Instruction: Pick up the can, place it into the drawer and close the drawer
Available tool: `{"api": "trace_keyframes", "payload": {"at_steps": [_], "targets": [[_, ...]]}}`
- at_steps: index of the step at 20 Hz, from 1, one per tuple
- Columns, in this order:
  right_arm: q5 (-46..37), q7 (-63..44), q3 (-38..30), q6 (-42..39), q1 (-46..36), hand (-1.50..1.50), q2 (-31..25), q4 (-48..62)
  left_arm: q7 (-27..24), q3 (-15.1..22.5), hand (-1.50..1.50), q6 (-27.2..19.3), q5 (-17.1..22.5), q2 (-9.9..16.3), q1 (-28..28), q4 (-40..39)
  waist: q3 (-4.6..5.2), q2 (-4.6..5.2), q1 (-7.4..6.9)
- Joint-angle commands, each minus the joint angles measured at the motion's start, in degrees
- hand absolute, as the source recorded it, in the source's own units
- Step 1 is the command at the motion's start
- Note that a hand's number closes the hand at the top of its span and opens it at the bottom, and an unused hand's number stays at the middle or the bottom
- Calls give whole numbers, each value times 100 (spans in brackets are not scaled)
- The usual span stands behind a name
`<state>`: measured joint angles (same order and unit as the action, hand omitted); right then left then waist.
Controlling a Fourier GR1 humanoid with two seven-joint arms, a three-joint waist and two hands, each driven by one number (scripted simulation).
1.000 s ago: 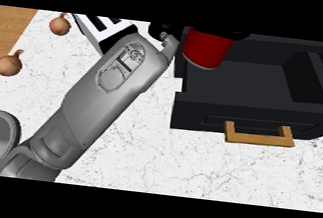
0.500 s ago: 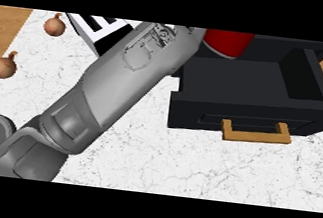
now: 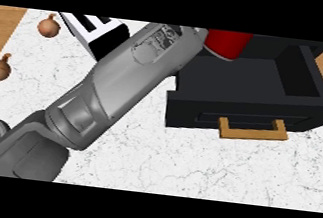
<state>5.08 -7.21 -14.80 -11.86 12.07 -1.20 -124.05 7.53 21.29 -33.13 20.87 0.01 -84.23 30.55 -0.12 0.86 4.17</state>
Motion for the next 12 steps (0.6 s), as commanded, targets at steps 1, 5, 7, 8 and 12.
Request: {"api": "trace_keyframes", "payload": {"at_steps": [1, 5, 7, 8, 12], "targets": [[-1, -171, 49, 51, -33, -150, 15, -159, -100, 164, 150, 11, 185, -1, -294, -475, 0, 11, 35], [-196, -133, 111, 132, -328, -150, -31, 36, -268, 441, 150, -269, 388, -1, -286, -592, -3, 37, 122], [80, -115, -133, 26, -346, -150, -166, 214, -570, 612, 150, -219, 427, -1, 22, -526, -2, 20, 69], [8, -28, -150, 55, -419, -150, -182, 290, -532, 658, 150, -228, 429, -1, -83, -683, -5, 40, 116], [-143, -49, 88, 108, -576, -150, -75, 443, -665, 993, 150, -479, 602, -1, 101, -645, -6, 65, 192]]}}
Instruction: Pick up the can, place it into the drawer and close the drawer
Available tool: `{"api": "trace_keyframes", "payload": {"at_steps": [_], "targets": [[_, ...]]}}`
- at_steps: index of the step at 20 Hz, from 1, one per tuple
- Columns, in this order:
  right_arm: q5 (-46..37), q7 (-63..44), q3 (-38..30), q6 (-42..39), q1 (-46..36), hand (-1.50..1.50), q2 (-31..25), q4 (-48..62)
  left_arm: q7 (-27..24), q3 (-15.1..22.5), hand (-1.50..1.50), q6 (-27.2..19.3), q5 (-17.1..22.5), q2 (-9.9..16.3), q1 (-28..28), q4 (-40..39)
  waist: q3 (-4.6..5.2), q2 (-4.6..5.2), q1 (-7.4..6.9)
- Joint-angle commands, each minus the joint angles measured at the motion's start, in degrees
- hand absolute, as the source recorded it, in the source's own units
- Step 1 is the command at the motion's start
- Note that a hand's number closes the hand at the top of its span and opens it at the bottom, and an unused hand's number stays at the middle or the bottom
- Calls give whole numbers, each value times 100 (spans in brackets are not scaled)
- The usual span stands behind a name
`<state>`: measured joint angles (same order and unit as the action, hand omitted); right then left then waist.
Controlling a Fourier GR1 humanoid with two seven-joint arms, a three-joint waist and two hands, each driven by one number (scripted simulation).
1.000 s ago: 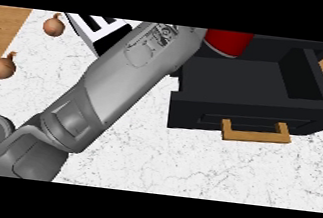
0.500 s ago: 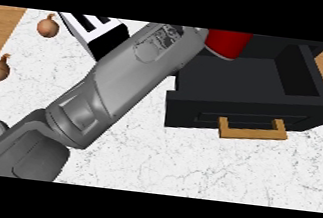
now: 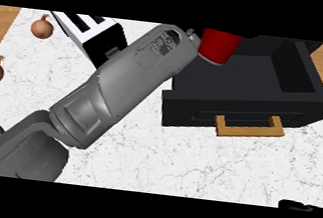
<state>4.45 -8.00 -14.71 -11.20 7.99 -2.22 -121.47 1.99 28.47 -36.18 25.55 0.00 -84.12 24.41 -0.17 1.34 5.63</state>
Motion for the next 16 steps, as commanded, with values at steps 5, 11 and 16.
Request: {"api": "trace_keyframes", "payload": {"at_steps": [5, 11, 16], "targets": [[46, -3, -74, 4, -146, -150, -92, -32, -322, 481, 150, -140, 121, 0, 75, -288, 0, 22, 107], [31, -106, 48, 43, -517, -150, -111, 194, -467, 453, -150, -274, 308, 0, 71, -523, 0, 72, 105], [-103, -191, 199, 102, -565, -150, -68, 41, -519, 780, -150, -732, 455, 0, 428, -262, 4, 55, 173]]}}
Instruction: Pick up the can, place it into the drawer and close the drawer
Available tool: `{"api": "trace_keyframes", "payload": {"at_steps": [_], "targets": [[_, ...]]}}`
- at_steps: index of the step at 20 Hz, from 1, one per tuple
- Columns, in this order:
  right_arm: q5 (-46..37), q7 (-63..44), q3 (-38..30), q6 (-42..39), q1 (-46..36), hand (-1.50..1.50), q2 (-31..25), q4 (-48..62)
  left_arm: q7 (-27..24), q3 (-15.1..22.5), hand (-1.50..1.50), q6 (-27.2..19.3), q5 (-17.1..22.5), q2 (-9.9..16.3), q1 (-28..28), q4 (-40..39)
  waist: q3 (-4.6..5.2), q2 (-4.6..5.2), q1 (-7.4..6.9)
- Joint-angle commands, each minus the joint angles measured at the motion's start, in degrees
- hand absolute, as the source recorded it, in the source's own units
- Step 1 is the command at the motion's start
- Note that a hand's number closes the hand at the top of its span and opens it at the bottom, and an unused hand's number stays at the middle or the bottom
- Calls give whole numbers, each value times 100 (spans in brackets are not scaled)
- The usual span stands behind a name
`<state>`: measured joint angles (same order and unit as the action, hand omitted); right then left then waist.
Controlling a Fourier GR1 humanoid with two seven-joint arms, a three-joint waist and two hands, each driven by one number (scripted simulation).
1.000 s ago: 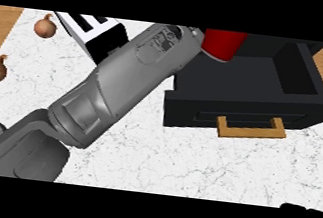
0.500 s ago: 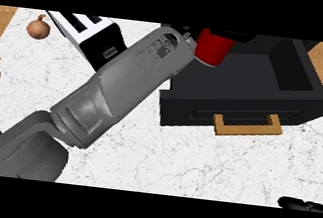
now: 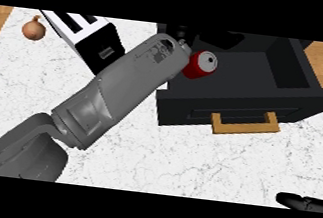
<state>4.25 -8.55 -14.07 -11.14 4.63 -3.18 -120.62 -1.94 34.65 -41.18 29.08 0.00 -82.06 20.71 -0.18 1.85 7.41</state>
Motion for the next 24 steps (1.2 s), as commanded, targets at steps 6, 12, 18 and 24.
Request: {"api": "trace_keyframes", "payload": {"at_steps": [6, 12, 18, 24], "targets": [[-167, -41, 221, 44, -1, -150, 85, -188, -227, 98, -150, -392, 330, 0, 117, 7, 3, 26, 48], [-879, 395, 20, -41, -93, -150, -464, -406, -316, -41, -150, -377, 624, 0, 140, 48, 7, 6, -51], [-1902, 593, 621, -8, 25, -150, -533, -832, -322, -90, -150, -431, 870, 0, -83, 153, 13, -32, -146], [-2902, 763, 850, 122, -352, -150, -841, -460, -489, -78, -150, -572, 1112, 0, -87, 407, 11, -68, -331]]}}
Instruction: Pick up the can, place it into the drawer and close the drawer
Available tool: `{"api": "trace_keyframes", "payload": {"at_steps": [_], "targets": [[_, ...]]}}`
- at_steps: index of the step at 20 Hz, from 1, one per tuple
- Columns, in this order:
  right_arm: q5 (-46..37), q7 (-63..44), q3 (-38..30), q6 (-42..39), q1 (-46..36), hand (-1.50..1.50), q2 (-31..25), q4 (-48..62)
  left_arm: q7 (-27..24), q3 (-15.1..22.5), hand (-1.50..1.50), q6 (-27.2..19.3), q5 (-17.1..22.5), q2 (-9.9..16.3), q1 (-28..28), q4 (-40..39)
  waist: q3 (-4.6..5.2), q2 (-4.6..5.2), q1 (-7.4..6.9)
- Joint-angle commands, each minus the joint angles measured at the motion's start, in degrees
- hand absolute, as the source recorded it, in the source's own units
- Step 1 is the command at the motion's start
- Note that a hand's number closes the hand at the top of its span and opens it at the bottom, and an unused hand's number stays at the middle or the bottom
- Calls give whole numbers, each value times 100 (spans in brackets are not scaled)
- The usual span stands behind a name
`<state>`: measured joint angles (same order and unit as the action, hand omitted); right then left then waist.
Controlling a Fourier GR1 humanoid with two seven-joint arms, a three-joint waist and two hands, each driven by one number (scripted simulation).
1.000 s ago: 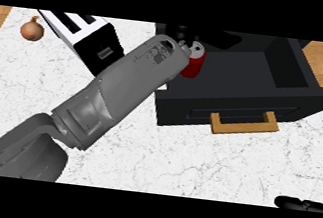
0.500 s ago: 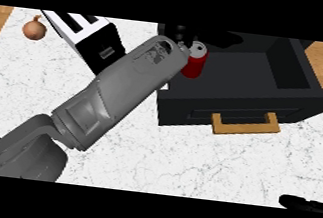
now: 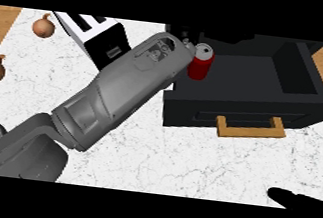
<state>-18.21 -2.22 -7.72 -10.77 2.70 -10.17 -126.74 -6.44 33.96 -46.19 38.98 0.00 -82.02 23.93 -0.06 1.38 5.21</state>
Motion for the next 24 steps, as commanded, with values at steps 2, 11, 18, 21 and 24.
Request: {"api": "trace_keyframes", "payload": {"at_steps": [2, 11, 18, 21, 24], "targets": [[-1081, 322, 294, 48, -145, -150, -376, 258, -281, -9, -150, -238, 156, 0, 62, 68, -2, 3, -71], [-3138, 128, 1210, 547, -740, -150, -437, 1363, 28, -182, -150, 61, 106, 2, -195, 56, 6, -91, -485], [-4343, 314, 1731, 1619, -709, -150, -14, 2718, 406, -123, -150, -63, -157, 344, -26, 458, 3, -136, -561], [-4125, 320, 1283, 1755, -1260, -150, 20, 3288, 887, 2, -150, 168, -284, 837, 101, 897, 4, -164, -656], [-4366, 571, 1178, 2500, -1654, -150, 236, 4492, 1018, 31, -150, -63, -412, 730, 144, 1121, 0, -151, -704]]}}
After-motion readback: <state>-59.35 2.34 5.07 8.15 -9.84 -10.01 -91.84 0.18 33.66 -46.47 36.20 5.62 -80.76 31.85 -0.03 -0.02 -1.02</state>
